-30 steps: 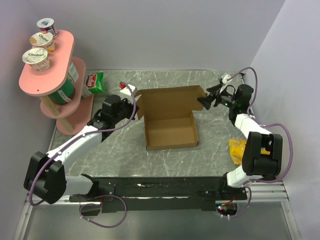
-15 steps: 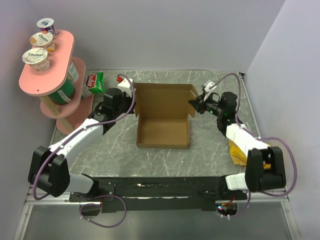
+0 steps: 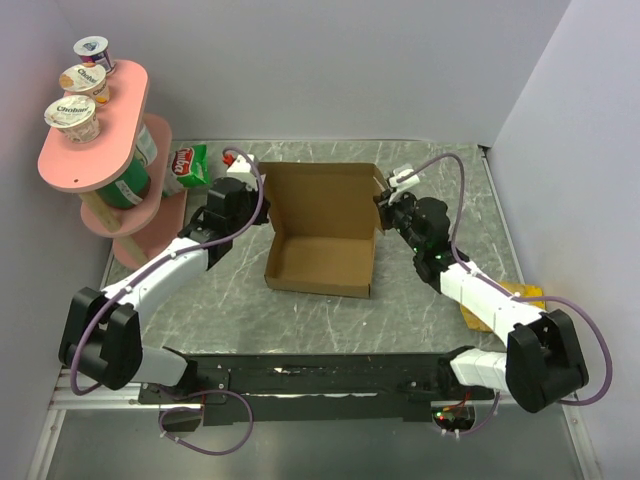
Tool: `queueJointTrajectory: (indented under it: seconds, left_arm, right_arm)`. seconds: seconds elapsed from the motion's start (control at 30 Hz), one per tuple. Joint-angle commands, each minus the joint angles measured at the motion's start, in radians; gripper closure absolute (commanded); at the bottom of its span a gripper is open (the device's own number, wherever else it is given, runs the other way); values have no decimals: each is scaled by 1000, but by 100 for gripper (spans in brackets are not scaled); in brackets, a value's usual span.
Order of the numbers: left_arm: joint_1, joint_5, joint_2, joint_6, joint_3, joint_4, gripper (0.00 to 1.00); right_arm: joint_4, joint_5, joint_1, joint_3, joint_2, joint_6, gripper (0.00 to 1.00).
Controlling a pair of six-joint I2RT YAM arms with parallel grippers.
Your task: Fold the paper box
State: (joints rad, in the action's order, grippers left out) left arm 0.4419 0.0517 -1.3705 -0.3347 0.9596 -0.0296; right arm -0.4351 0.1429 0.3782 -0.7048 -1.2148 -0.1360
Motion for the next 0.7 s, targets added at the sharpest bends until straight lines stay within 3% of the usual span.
queueJointTrajectory:
  seconds: [0.0,0.23,0.4,0.67]
  left_arm:
    - [58,-145,13,-66,-64,-124,99]
    - [83,-141,43,-43,-139,-167,99]
    - [109,-148,74,-44,-226,-225,99]
    - [129,-133,85,-43,-263,-240,99]
  right_arm:
    - [-19,-141,85,4,-29,107,92]
    - [-68,-287,116,56,-54,245,96]
    - [-48,-416,177,67,-63,314,90]
    - [-71,-647,290,97,-77,374,90]
